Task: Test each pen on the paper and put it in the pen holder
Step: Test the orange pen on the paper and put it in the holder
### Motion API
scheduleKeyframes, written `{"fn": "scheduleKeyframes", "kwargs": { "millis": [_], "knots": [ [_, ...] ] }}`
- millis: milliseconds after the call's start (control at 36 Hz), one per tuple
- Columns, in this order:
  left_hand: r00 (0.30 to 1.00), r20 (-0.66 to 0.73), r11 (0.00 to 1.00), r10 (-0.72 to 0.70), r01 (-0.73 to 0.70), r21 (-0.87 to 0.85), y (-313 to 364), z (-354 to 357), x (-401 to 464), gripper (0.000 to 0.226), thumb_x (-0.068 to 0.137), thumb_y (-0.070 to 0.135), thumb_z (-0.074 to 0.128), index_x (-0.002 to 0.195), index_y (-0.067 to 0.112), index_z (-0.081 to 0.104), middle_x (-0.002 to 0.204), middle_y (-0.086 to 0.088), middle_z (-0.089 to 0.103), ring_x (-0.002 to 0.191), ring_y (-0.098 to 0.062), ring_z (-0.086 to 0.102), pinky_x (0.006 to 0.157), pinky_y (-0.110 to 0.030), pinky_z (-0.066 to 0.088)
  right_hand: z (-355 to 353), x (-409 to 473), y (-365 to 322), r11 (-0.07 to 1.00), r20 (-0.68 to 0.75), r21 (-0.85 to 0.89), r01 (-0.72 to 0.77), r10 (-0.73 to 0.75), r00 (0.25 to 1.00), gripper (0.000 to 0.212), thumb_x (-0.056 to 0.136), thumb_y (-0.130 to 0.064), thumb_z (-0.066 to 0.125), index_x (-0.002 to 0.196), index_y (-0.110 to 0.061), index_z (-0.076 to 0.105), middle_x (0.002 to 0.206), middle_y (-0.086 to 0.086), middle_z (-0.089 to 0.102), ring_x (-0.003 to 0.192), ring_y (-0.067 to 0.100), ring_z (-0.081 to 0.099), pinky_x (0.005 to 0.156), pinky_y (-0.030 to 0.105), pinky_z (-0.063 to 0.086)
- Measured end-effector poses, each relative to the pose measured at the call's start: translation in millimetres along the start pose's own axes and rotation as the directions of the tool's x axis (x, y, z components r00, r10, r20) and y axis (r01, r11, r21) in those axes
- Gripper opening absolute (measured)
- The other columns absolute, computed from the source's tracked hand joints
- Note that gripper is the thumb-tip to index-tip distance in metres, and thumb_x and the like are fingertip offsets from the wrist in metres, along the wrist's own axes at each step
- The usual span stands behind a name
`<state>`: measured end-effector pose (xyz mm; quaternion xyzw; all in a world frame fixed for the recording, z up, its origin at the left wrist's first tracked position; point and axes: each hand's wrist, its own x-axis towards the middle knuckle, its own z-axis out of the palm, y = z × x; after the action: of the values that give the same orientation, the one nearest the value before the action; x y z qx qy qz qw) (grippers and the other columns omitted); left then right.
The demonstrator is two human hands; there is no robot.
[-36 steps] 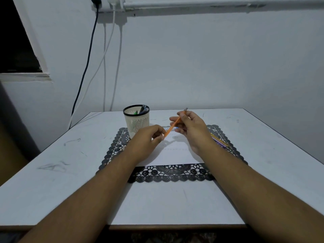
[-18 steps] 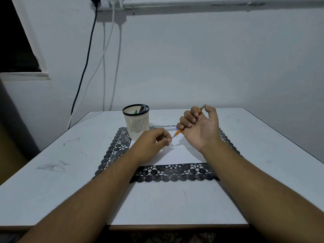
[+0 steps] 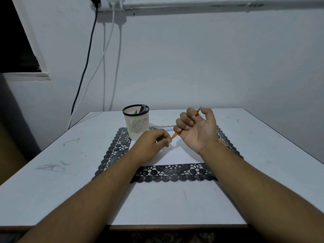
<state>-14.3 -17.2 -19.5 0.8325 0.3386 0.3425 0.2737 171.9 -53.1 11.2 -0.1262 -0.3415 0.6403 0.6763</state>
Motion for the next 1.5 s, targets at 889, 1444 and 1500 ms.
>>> {"fn": "scheduleKeyframes", "kwargs": {
  "millis": [889, 1444, 1500],
  "knots": [
    [1.000, 0.006, 1.000, 0.013, -0.013, -0.007, 1.3, 0.2, -1.9, 0.010, 0.096, 0.019, 0.069, 0.086, 0.021, 0.071, 0.080, 0.007, 0.072, 0.080, -0.017, 0.063, 0.070, -0.021, 0.044, -0.8, -2.8, -0.6, 1.000, 0.063, -0.012, -0.024, 0.025, 0.998, 0.033, 0.086, -0.041, 0.039, 0.063, -0.017, 0.033, 0.063, 0.000, 0.019, 0.058, 0.017, 0.017, 0.059, 0.033, 0.025],
    [1.000, 0.015, 0.998, -0.006, 0.006, -0.063, -1.6, -0.5, -0.5, 0.012, 0.095, 0.017, 0.070, 0.085, 0.023, 0.071, 0.076, 0.010, 0.071, 0.071, -0.005, 0.058, 0.067, -0.020, 0.044, -0.2, -3.4, -0.8, 0.999, 0.053, -0.016, -0.031, 0.032, 0.998, 0.031, 0.085, -0.039, 0.040, 0.063, -0.018, 0.033, 0.063, 0.000, 0.018, 0.060, 0.017, 0.016, 0.059, 0.033, 0.026],
    [1.000, 0.016, 0.998, -0.007, 0.008, -0.065, -2.2, 0.1, -0.2, 0.012, 0.095, 0.018, 0.070, 0.084, 0.023, 0.071, 0.076, 0.010, 0.071, 0.071, -0.005, 0.058, 0.067, -0.019, 0.044, -0.7, -3.9, -0.7, 1.000, 0.055, -0.008, -0.029, 0.029, 0.998, 0.032, 0.085, -0.040, 0.041, 0.063, -0.018, 0.033, 0.064, 0.000, 0.018, 0.061, 0.017, 0.015, 0.060, 0.033, 0.025]
  ]
}}
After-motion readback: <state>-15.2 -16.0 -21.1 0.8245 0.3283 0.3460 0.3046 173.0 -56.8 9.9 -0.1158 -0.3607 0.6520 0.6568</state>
